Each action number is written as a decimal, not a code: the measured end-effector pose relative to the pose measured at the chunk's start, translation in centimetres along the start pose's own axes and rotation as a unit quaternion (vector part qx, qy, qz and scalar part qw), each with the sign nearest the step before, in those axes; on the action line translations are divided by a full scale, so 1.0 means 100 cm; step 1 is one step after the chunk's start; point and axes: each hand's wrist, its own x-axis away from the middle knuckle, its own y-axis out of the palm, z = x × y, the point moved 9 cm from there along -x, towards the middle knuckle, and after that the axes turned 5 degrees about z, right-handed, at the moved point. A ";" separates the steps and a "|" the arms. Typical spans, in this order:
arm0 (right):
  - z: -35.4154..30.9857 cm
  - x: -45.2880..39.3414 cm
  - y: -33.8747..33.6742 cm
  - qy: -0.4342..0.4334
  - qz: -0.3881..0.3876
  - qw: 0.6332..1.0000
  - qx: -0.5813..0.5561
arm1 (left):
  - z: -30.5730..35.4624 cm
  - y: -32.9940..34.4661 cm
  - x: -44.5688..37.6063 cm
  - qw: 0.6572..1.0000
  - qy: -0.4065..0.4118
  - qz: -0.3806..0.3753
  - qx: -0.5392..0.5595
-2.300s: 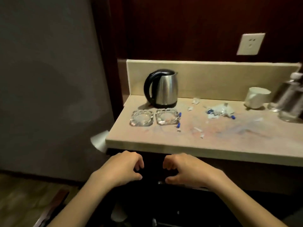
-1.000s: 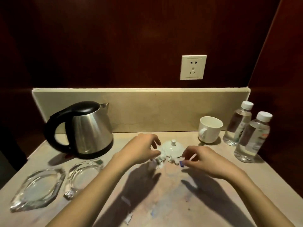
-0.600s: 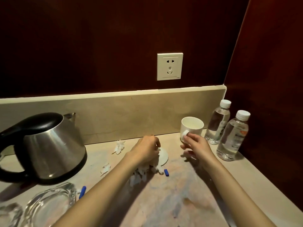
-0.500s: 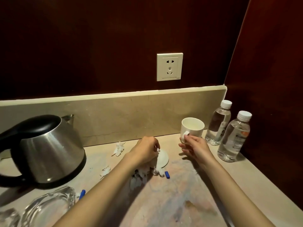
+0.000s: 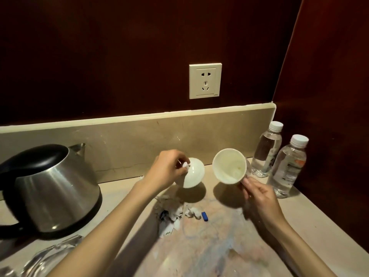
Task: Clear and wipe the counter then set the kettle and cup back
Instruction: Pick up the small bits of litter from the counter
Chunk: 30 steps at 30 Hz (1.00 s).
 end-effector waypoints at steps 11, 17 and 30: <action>-0.030 0.025 0.010 -0.046 -0.091 0.995 0.006 | 0.012 -0.032 0.006 0.999 0.011 0.022 0.044; -0.021 0.027 -0.018 0.004 -0.012 0.999 0.051 | 0.008 -0.022 0.018 0.999 -0.011 0.000 0.040; -0.004 0.069 -0.135 0.129 0.185 0.974 -0.022 | 0.102 0.070 0.029 0.983 0.083 -0.120 0.110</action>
